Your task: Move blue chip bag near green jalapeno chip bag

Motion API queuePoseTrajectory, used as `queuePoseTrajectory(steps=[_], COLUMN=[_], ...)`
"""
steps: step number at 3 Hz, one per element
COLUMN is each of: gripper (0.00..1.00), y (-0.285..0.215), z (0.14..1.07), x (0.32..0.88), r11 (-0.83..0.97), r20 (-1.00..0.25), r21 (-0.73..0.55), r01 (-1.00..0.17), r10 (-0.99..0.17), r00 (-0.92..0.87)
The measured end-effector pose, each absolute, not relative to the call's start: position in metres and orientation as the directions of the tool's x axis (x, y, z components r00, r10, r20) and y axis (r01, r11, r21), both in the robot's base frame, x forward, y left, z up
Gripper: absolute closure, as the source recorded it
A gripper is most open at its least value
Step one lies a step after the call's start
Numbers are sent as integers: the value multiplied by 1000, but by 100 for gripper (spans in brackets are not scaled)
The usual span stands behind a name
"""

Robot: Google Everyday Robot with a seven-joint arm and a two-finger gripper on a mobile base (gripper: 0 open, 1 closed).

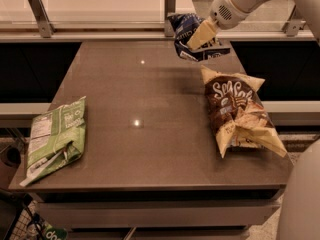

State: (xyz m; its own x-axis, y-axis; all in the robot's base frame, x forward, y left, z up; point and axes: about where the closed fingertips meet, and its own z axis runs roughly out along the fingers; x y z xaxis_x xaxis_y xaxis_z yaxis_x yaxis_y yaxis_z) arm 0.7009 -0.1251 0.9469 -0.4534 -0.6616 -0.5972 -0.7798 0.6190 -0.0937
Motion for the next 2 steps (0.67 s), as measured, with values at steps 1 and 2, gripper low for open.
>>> queuePoseTrajectory(steps=[1, 2], gripper=[100, 100], y=[-97, -68], z=[953, 950], x=[675, 641], r11=[576, 541], r20=[-567, -549], r21=[-95, -100], r01=[-812, -835], r10=[-702, -730], r00=[-431, -407])
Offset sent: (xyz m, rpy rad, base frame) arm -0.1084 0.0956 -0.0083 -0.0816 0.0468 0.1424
